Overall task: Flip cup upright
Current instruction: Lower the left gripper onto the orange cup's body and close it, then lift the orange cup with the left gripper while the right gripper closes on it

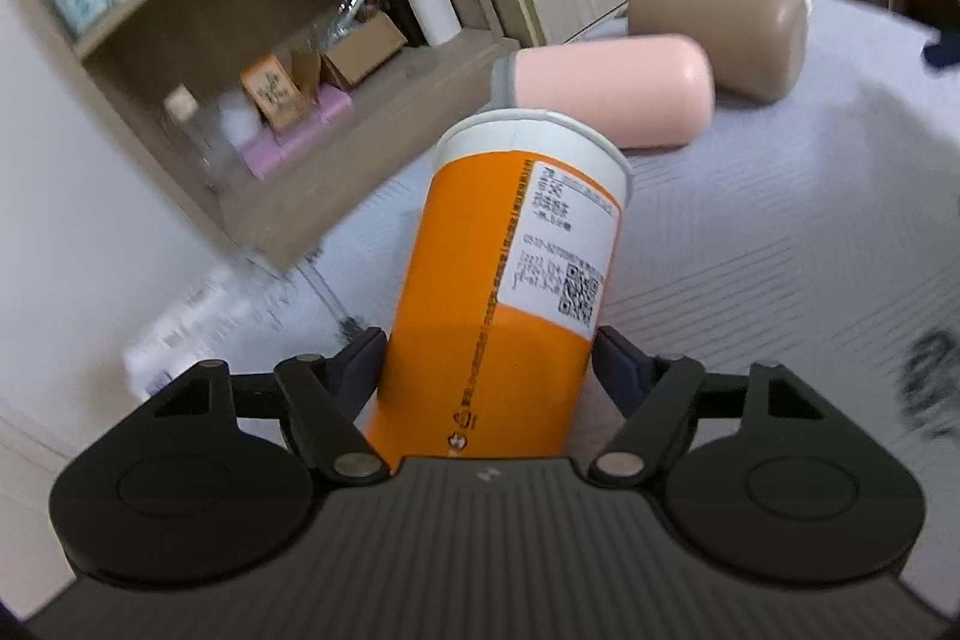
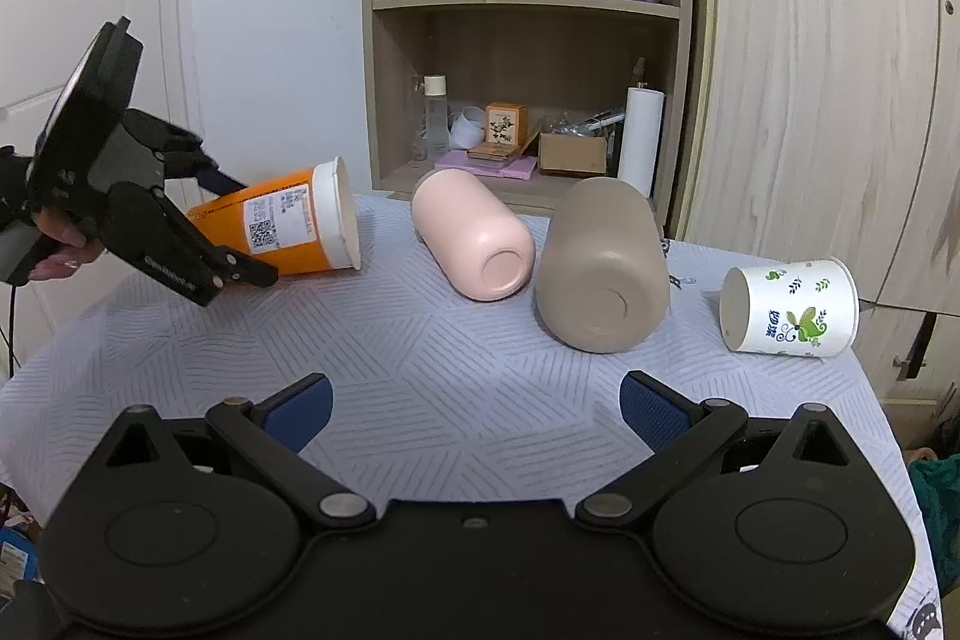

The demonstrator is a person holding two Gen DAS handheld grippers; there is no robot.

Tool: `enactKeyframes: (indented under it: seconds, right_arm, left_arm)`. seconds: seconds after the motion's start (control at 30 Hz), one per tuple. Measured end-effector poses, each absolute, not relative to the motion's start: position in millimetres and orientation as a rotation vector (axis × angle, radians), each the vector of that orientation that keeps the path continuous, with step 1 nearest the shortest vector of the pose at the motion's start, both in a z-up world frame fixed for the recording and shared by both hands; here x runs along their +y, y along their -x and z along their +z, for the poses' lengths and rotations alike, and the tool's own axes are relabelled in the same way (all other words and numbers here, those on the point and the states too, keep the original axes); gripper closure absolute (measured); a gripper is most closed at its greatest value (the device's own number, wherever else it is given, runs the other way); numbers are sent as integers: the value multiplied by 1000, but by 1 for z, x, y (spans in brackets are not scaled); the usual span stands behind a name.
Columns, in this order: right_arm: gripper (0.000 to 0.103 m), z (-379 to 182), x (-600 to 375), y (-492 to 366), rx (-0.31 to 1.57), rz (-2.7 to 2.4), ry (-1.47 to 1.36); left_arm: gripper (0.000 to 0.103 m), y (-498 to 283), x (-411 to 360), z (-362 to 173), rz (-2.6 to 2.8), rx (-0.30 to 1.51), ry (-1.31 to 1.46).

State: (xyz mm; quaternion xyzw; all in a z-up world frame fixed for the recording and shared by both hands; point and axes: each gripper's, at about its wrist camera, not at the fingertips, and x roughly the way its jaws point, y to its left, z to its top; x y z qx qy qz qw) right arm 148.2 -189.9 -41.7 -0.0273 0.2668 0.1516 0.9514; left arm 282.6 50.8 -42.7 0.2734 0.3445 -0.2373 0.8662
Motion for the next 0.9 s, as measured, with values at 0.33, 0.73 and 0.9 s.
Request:
enactKeyframes:
  seconds: [0.33, 0.73, 0.9]
  right_arm:
    - [0, -44, -205, -140, 553, 329, -4]
    - [0, -46, -220, -114, 565, 358, 13]
    - [0, -42, -230, -109, 565, 359, -17]
  left_arm:
    - [33, -251, 29, -23, -473, 878, -320]
    - [33, -231, -23, -23, -436, 1033, -157]
    - [33, -236, -30, -26, -446, 1130, 35]
